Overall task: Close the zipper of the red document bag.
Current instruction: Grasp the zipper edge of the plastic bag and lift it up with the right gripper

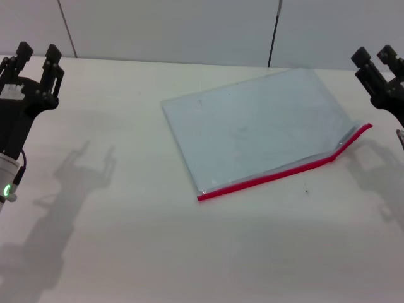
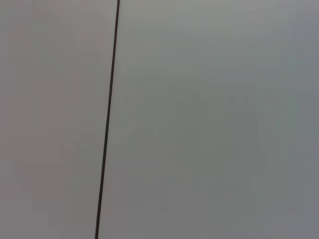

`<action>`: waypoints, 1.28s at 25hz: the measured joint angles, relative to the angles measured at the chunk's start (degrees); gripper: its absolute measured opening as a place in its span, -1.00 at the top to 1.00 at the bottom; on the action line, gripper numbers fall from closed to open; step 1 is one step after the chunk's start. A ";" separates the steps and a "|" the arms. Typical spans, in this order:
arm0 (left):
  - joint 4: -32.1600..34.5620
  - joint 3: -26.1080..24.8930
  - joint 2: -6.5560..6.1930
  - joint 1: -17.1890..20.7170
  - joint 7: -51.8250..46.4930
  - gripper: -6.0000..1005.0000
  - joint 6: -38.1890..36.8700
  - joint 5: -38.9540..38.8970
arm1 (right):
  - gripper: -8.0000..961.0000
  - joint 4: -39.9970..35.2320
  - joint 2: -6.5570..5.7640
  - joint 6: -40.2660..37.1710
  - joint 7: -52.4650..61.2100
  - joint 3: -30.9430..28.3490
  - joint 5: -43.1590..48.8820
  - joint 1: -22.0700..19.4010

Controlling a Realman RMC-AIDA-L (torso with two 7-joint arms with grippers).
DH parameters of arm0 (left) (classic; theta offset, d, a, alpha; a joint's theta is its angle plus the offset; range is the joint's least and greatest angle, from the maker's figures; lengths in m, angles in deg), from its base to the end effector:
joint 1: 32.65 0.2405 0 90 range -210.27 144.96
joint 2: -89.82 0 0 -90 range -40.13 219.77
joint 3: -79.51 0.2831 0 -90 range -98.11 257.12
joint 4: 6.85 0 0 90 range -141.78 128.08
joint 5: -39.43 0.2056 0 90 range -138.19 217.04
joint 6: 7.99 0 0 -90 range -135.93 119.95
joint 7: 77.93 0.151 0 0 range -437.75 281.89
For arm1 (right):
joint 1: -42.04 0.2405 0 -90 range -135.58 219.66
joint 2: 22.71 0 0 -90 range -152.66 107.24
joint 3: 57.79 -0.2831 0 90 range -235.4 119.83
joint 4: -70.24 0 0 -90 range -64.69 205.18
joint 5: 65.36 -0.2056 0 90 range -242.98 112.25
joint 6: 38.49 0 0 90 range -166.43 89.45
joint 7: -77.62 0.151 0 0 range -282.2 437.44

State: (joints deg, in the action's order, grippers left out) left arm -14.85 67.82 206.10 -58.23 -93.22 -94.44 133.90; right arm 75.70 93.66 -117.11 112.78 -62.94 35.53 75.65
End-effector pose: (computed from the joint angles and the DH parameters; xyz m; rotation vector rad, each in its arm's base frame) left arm -0.3285 0.3297 0.0125 -1.5142 -0.4056 -0.9765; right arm 0.2878 0.3705 -0.0213 -1.8037 0.6303 1.1519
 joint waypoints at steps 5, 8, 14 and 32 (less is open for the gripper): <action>0.06 0.08 0.00 -0.36 0.00 -0.01 0.33 0.00 | -0.34 -0.19 -0.09 1.18 1.18 0.69 0.03 0.90; 0.03 0.09 0.00 -0.64 0.00 -0.01 0.77 0.02 | -0.34 -0.45 -0.17 1.50 2.27 1.14 0.09 1.26; 0.03 0.09 0.00 -1.16 0.00 -0.01 0.86 0.09 | -0.34 -1.17 -0.26 2.00 3.39 1.23 0.10 1.39; -0.10 0.09 0.00 -1.10 0.00 -0.01 2.54 0.09 | -0.34 -16.17 -0.41 16.20 33.35 3.58 14.37 4.54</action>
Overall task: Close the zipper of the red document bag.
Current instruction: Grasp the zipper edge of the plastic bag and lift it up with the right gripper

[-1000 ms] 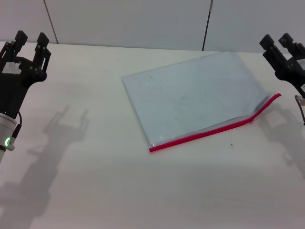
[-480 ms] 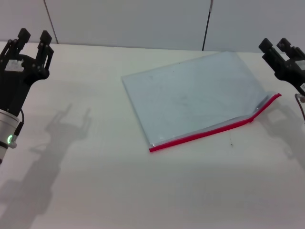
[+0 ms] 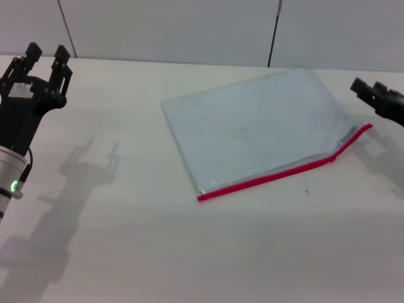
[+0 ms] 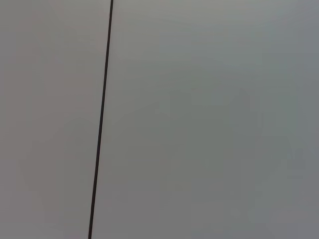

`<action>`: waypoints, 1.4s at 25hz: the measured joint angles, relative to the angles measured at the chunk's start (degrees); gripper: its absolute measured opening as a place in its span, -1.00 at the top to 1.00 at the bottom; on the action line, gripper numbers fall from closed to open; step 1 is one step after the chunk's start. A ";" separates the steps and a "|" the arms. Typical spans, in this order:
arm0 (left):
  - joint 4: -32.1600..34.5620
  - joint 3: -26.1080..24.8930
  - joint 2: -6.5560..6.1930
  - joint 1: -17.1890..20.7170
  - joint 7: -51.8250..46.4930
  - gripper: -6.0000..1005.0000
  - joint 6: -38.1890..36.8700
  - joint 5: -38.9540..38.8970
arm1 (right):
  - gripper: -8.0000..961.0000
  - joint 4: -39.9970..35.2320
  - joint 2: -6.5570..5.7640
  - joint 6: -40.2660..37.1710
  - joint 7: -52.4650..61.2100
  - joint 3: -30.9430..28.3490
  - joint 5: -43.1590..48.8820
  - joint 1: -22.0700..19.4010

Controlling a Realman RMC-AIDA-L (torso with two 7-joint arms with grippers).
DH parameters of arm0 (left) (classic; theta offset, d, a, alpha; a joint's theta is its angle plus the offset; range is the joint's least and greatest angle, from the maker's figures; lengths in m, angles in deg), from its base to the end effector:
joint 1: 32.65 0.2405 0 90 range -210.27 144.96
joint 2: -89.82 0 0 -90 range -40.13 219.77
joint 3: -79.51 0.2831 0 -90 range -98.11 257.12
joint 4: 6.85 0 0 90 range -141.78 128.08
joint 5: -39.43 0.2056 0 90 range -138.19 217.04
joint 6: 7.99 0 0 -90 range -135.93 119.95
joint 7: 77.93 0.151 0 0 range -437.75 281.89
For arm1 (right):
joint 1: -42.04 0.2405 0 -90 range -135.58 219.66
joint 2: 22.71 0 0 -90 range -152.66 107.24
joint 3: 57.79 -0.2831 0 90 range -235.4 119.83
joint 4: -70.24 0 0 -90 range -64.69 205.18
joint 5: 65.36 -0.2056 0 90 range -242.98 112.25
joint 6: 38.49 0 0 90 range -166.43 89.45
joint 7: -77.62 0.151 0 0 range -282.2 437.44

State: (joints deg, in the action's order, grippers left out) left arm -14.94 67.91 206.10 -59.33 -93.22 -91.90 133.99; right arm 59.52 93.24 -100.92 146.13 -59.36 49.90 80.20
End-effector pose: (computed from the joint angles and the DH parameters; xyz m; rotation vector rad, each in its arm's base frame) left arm -0.3268 0.3380 0.0080 -1.5364 -0.4274 -0.9578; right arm 0.3237 0.4084 -0.0079 -1.9195 1.0545 0.9031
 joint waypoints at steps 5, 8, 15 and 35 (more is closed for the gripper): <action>0.01 0.00 0.00 0.12 0.00 -0.01 0.00 0.00 | -0.34 -2.21 -0.07 7.84 7.07 0.01 7.28 1.83; 0.02 0.00 0.00 0.18 0.00 -0.01 0.00 0.00 | -0.34 -1.95 -0.11 13.54 9.32 0.29 10.22 3.22; 0.02 0.00 0.00 0.22 0.00 -0.01 -0.02 0.00 | -0.34 -1.88 -0.12 16.24 15.54 1.33 15.86 4.89; 0.01 0.00 0.00 0.05 0.00 0.00 -0.13 -0.10 | -0.23 1.52 -0.07 22.50 17.32 5.12 17.80 7.57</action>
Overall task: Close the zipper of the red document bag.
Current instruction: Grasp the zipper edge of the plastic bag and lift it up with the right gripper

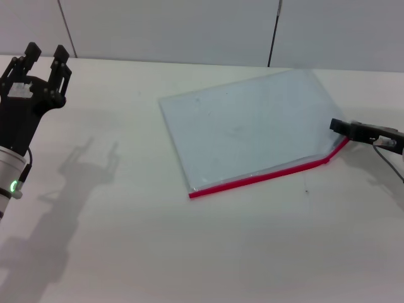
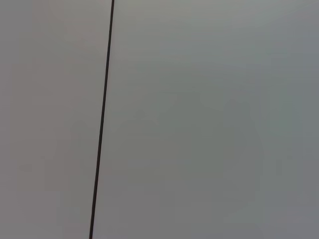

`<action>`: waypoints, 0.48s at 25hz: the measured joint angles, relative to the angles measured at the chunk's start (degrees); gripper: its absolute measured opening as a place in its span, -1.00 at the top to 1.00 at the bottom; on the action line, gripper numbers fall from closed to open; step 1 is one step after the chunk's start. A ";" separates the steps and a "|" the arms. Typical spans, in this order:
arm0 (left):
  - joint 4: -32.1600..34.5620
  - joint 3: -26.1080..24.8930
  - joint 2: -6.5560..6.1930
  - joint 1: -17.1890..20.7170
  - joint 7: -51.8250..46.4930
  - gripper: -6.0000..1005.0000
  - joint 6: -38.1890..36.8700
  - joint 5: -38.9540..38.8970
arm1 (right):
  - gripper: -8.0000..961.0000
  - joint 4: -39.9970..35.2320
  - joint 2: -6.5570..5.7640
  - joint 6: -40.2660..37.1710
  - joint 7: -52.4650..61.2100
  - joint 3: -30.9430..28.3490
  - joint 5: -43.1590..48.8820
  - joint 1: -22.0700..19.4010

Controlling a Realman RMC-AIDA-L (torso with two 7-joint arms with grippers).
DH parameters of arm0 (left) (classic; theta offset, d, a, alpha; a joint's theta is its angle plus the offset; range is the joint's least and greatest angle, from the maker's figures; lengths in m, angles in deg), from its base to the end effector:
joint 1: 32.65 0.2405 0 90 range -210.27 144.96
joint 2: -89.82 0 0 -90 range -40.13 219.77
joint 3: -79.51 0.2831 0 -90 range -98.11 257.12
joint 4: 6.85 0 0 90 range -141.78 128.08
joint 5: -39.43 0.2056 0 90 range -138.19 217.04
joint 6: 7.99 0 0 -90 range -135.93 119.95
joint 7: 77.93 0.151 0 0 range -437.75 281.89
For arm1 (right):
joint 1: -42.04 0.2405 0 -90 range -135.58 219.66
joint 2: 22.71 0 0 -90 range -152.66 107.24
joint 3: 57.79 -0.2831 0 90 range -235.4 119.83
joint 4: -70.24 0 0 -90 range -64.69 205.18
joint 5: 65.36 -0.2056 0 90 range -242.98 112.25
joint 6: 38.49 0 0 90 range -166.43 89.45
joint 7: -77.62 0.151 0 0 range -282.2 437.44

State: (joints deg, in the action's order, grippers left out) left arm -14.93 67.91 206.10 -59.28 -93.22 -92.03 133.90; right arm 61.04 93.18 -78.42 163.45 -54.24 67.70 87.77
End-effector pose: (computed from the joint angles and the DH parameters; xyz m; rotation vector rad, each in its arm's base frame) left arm -0.3270 0.3376 0.0084 -1.5339 -0.4266 -0.9587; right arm 0.3281 0.4366 -0.0427 -1.9709 1.2651 0.4501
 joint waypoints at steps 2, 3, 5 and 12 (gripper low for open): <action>0.00 0.00 0.00 0.02 0.00 0.00 0.00 -0.03 | -0.12 0.03 0.06 0.02 0.01 0.12 0.00 0.03; 0.00 0.00 0.00 0.05 0.00 0.00 0.00 -0.05 | -0.07 0.03 0.08 0.02 0.02 0.14 0.00 0.03; 0.00 0.00 0.00 0.10 0.00 0.00 0.00 -0.06 | 0.07 0.03 0.09 0.03 0.03 0.14 0.00 0.04; 0.00 0.00 0.00 0.16 0.00 0.00 0.01 0.00 | 0.46 0.00 0.18 -0.60 -0.45 0.53 0.00 0.01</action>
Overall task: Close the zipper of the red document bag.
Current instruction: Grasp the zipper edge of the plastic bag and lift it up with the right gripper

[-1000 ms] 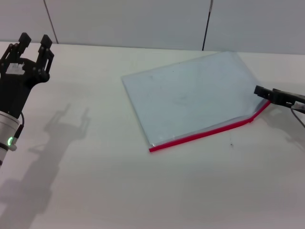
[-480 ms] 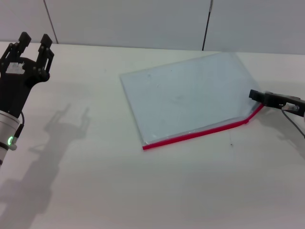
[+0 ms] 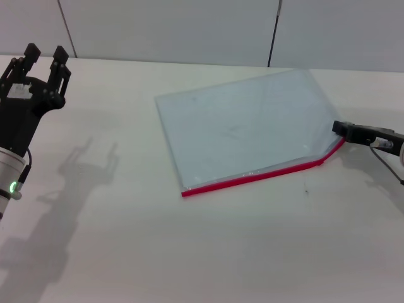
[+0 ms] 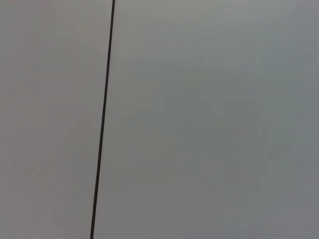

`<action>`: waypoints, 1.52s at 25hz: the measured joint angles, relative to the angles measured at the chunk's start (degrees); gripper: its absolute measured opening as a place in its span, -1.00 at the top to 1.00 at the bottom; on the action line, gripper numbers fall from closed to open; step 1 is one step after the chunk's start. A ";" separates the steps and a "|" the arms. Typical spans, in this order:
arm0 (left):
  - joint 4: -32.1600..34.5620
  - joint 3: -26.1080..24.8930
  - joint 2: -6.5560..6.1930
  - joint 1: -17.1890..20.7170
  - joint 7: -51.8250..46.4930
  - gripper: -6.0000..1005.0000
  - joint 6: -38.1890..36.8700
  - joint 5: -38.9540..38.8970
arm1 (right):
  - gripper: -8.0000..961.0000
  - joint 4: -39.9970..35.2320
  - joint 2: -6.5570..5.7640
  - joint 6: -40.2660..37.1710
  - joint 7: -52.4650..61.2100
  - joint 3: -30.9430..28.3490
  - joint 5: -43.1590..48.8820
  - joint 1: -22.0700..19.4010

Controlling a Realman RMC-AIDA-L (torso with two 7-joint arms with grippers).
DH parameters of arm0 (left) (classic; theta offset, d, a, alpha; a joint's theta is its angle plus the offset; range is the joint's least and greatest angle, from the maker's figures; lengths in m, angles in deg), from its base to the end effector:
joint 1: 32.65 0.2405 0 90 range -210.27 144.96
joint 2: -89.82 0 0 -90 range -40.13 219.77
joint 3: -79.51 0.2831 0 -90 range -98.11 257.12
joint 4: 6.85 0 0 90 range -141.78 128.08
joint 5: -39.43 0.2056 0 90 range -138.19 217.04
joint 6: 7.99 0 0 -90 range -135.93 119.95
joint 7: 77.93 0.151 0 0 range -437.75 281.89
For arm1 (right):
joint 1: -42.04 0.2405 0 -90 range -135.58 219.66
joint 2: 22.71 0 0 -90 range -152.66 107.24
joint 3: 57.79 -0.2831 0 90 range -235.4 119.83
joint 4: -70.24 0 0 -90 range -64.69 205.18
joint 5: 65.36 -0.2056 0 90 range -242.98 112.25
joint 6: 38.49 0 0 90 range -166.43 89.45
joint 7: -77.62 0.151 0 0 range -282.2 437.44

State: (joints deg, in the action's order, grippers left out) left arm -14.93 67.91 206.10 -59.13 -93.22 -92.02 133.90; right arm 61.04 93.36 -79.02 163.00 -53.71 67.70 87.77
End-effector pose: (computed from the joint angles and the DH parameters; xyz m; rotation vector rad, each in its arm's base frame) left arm -0.3279 0.3368 0.0084 -1.5331 -0.4287 -0.9565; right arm 0.3259 0.4353 -0.0455 -1.9932 1.2541 0.4481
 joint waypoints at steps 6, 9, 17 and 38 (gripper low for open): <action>0.00 0.00 0.00 -0.01 0.00 0.00 0.18 0.07 | 0.58 -0.19 0.05 -3.73 -0.44 0.14 -0.14 -0.08; 0.00 0.08 0.00 -0.24 0.00 0.00 0.94 0.15 | 0.61 -0.35 0.03 -6.17 -0.84 -0.26 -0.53 -0.32; 0.34 5.02 -0.04 -3.19 0.34 0.00 4.09 4.93 | 0.72 -0.08 0.13 -9.46 -1.04 -0.47 -0.80 0.03; -4.63 8.54 0.62 -13.48 1.89 -0.02 18.07 13.77 | 0.76 5.95 0.30 -13.61 -7.44 -0.50 -8.10 2.68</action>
State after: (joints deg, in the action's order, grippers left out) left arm -19.56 76.45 206.72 -72.60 -91.34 -73.95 147.67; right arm 66.99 93.66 -92.63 155.56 -54.21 59.60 90.45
